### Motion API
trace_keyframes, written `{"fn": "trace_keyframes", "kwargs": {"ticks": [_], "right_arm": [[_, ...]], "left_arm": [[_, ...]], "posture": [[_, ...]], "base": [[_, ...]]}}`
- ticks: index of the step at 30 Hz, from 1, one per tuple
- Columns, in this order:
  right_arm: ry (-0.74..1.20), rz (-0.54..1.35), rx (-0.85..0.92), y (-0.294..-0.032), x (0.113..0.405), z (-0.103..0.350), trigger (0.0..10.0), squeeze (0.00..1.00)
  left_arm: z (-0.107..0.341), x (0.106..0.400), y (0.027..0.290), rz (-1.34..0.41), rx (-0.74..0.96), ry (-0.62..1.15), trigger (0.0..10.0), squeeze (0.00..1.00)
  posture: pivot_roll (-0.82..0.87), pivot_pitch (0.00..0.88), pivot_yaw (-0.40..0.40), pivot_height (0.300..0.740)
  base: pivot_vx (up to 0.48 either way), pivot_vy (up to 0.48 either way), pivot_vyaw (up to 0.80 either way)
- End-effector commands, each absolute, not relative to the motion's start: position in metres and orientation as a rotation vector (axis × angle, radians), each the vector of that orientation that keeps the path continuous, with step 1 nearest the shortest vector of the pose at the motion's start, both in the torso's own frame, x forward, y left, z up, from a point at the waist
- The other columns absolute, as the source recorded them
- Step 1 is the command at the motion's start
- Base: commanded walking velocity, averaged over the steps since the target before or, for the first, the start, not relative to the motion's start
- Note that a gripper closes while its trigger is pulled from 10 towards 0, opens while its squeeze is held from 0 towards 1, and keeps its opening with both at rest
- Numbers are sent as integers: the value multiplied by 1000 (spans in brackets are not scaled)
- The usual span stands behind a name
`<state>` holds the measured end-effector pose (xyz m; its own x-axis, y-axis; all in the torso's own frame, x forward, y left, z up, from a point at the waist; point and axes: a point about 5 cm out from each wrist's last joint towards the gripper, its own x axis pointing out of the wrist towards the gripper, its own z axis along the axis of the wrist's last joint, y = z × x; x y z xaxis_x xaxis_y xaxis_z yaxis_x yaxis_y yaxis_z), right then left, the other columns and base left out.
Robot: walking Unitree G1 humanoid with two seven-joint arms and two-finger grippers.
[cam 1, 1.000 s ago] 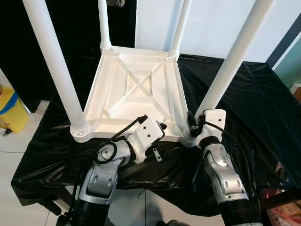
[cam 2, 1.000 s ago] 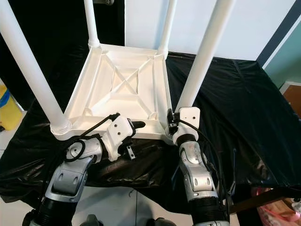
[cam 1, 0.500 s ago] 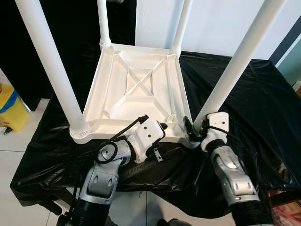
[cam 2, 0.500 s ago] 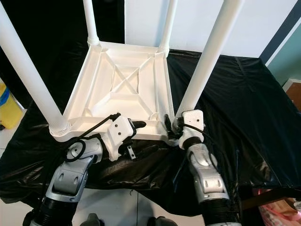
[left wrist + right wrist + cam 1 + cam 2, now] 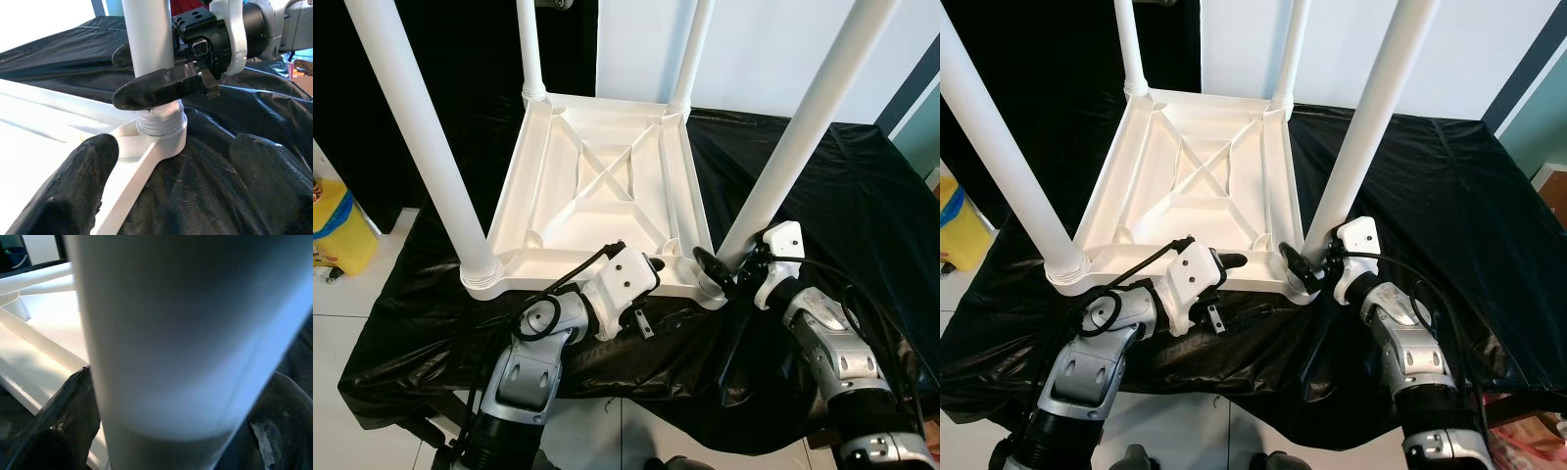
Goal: Building children table
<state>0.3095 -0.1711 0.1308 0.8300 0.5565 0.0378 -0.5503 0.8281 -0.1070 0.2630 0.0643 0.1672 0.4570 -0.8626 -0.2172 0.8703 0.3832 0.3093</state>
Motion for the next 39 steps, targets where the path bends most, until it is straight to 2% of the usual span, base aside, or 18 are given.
{"fn": "trace_keyframes", "kwargs": {"ticks": [1, 5, 6, 7, 8, 9, 10, 11, 12, 21, 22, 23, 33, 35, 39], "right_arm": [[-56, 602, -113, -172, 310, 128, 10000, 0], [-45, 627, -130, -174, 313, 126, 10000, 0], [-41, 636, -131, -175, 315, 125, 7529, 0], [-41, 636, -131, -175, 315, 125, 7529, 0], [-41, 639, -136, -176, 317, 124, 4588, 0], [-41, 643, -139, -177, 319, 124, 2235, 0], [-41, 643, -139, -177, 319, 124, 2235, 0], [-44, 644, -141, -178, 321, 125, 549, 0], [-46, 643, -145, -179, 322, 125, 0, 0], [-52, 644, -155, -181, 324, 123, 0, 0], [-48, 631, -151, -182, 324, 122, 9294, 0], [-47, 620, -146, -182, 324, 121, 10000, 0], [-70, 545, -109, -178, 322, 118, 10000, 0], [-79, 468, -97, -174, 318, 115, 10000, 0], [-86, 428, -86, -171, 316, 114, 10000, 0]], "left_arm": [[168, 267, 63, -1002, 408, -7, 10000, 0], [168, 268, 63, -1000, 414, -7, 10000, 0], [168, 268, 64, -999, 415, -7, 10000, 0], [168, 268, 64, -999, 415, -7, 10000, 0], [168, 269, 64, -998, 416, -8, 10000, 0], [168, 269, 64, -997, 416, -9, 10000, 0], [168, 269, 64, -997, 416, -9, 10000, 0], [168, 269, 64, -996, 417, -9, 10000, 0], [167, 269, 64, -996, 418, -8, 10000, 0], [163, 269, 62, -1000, 431, -2, 10000, 0], [161, 269, 61, -1002, 431, 2, 10000, 0], [159, 268, 59, -1005, 431, 6, 10000, 0], [151, 262, 55, -1023, 421, 24, 10000, 0], [149, 261, 55, -1028, 422, 31, 10000, 0], [149, 260, 56, -1030, 424, 33, 10000, 0]], "posture": [[77, 32, -109, 740], [82, 25, -111, 740], [84, 20, -112, 740], [84, 20, -112, 740], [85, 16, -113, 740], [87, 12, -115, 740], [87, 12, -115, 740], [87, 8, -115, 740], [88, 6, -117, 740], [87, 2, -118, 740], [87, 2, -118, 740], [87, 3, -117, 740], [88, 14, -112, 740], [89, 25, -106, 740], [89, 28, -105, 740]], "base": [[0, 0, 0], [0, 0, 0], [0, 0, 0], [0, 0, 0], [0, 0, 0], [0, 0, 0], [0, 0, 0], [0, 0, 0], [0, 0, 0], [0, 0, 0], [0, 0, 0], [0, 0, 0], [0, 0, 0], [0, 0, 0], [0, 0, 0]]}}
